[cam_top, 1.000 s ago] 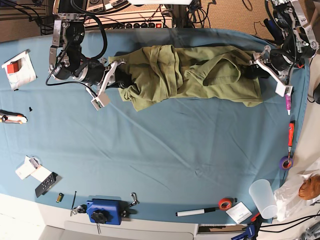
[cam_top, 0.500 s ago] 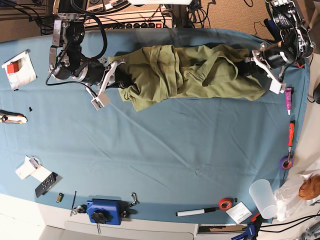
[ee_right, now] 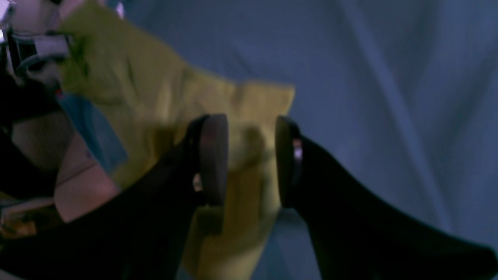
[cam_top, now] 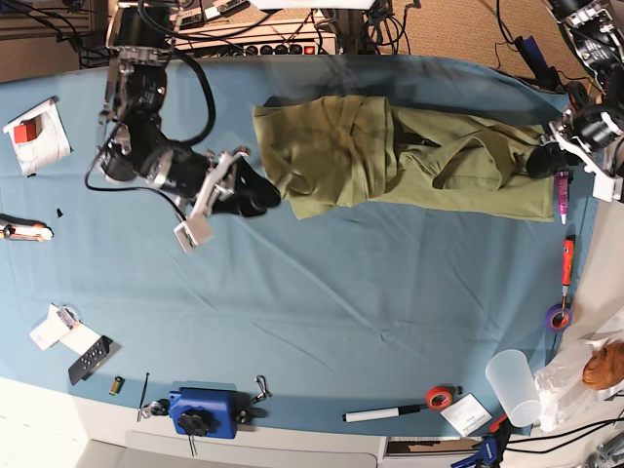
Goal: Layout the t-shirt on the table in an organized manner, then fold the t-shirt properly
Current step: 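Fold the strip end with the left gripper over onto the folded bundle, then press the bundle with both grippers to flatten the folded shirt, then grasp the bundle's side edge with the right gripper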
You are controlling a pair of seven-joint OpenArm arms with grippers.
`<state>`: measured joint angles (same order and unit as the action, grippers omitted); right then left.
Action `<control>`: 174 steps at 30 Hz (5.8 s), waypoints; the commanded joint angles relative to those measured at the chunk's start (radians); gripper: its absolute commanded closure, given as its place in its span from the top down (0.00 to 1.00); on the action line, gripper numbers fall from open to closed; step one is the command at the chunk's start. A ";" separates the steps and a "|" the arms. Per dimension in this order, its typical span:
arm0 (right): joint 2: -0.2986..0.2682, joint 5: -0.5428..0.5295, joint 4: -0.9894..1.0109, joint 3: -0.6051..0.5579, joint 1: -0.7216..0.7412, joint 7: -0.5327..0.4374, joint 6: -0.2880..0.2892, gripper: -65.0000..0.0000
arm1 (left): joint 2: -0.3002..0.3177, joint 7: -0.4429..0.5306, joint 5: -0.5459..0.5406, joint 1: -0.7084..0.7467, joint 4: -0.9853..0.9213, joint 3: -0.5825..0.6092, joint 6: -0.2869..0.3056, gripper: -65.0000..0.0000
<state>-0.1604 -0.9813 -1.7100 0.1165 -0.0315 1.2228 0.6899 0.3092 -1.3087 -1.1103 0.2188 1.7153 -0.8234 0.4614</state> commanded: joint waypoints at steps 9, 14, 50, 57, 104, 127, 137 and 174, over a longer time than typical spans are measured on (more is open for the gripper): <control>0.039 0.033 -0.018 0.039 0.062 -0.023 0.008 0.32 | 0.014 -0.088 -0.373 0.001 0.050 0.005 0.125 0.00; 0.039 0.036 -0.018 0.158 0.062 -0.035 0.008 0.32 | 0.015 -0.088 -0.373 0.003 0.132 0.151 0.128 0.00; 0.028 0.036 -0.018 0.475 0.062 -0.037 0.008 0.32 | -0.231 0.351 0.513 -0.008 0.460 1.073 -0.086 0.00; 0.028 0.036 -0.018 0.475 0.062 -0.037 0.008 0.32 | -0.232 0.459 0.684 -0.008 0.460 1.184 -0.100 0.43; 0.028 -0.502 -0.018 0.383 0.061 0.173 0.008 0.32 | -0.245 0.259 0.824 0.000 0.450 1.396 -0.279 0.17; 0.028 0.036 0.029 -0.109 0.062 -0.004 0.008 0.32 | -0.107 0.202 1.550 0.039 0.641 1.396 -0.634 0.17; 0.030 -0.028 0.203 -0.107 0.068 0.004 0.008 0.32 | -0.107 0.180 1.616 0.039 0.641 1.396 -0.649 0.17; -0.081 -0.250 -0.122 0.160 -0.143 0.173 0.008 0.53 | -0.107 0.195 1.559 0.042 0.641 1.396 -0.649 0.17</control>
<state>-0.2325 -1.2060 -1.8149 0.2729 -0.1806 1.4139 0.6937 0.2054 -1.1336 0.4400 0.2626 2.3386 0.5728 -0.1841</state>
